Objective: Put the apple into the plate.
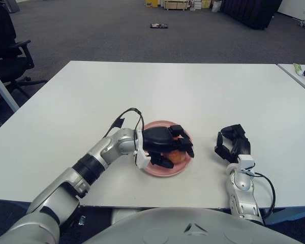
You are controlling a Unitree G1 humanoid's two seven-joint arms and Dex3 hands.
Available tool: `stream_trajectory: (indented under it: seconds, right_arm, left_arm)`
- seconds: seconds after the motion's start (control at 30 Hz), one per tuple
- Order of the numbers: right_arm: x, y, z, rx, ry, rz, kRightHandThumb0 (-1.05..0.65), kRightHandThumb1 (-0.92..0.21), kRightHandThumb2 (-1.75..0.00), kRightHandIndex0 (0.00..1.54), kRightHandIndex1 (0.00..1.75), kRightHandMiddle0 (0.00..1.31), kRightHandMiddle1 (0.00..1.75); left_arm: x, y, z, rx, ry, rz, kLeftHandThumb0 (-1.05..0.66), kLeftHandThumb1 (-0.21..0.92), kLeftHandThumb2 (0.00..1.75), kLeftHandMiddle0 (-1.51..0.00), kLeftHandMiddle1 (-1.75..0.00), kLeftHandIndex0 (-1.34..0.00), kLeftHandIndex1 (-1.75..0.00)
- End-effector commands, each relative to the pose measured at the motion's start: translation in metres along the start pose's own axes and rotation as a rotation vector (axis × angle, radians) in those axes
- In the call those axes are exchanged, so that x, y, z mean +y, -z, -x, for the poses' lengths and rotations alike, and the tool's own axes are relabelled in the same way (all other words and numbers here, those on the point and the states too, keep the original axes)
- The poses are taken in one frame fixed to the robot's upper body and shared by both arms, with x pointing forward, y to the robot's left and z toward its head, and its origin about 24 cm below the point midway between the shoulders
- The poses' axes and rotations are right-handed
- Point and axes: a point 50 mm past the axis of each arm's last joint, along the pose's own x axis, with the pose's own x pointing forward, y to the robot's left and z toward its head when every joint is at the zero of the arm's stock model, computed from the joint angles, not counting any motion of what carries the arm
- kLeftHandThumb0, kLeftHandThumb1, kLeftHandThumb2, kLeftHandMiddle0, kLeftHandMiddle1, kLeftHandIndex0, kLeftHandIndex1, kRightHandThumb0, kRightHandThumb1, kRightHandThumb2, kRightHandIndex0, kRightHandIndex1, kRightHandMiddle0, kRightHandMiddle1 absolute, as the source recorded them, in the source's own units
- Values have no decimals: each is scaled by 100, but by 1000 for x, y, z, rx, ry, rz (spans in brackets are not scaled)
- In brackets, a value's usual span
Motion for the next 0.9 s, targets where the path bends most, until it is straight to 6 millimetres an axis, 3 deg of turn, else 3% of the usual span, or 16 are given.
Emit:
stream_trajectory:
  seconds: [0.0, 0.37, 0.87]
  right_arm:
    - [2, -3, -4, -15, 0, -20, -40, -57, -100, 61, 146, 41, 175]
    - [2, -4, -3, -17, -5, -22, -39, -62, -94, 60, 142, 38, 175]
    - [2, -5, -3, -18, -2, -1, -40, -59, -97, 63, 140, 40, 175]
  left_arm:
    - [-21, 4, 5, 50, 129, 51, -103, 92, 91, 0, -3, 0, -7]
    - [-19, 2, 7, 43, 111, 55, -105, 92, 92, 0, 0, 0, 0]
    - [-13, 3, 12, 47, 88, 50, -105, 92, 95, 0, 0, 0, 0]
